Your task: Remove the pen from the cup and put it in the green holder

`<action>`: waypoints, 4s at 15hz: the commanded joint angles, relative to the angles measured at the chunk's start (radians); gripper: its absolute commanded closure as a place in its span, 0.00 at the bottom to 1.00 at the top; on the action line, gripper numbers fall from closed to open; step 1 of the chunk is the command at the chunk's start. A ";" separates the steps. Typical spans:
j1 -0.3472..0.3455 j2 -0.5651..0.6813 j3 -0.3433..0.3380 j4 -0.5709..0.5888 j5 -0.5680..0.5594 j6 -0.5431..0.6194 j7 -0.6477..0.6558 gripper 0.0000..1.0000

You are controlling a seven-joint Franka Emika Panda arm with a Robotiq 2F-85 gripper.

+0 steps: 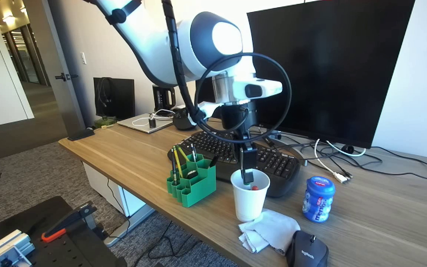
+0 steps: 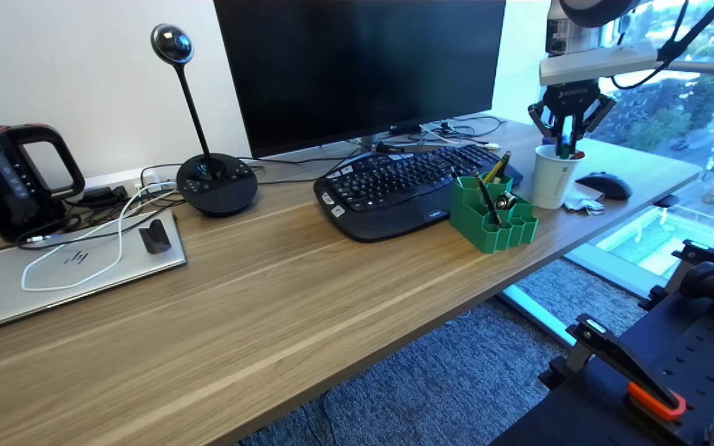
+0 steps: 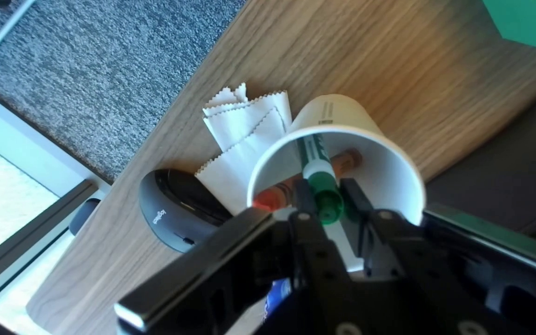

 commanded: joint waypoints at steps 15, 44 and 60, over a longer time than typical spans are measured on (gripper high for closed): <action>0.021 -0.072 -0.003 0.007 -0.003 0.019 0.004 0.95; 0.006 -0.328 0.165 -0.217 0.096 0.195 -0.282 0.95; 0.004 -0.416 0.186 -0.334 0.179 0.163 -0.435 0.95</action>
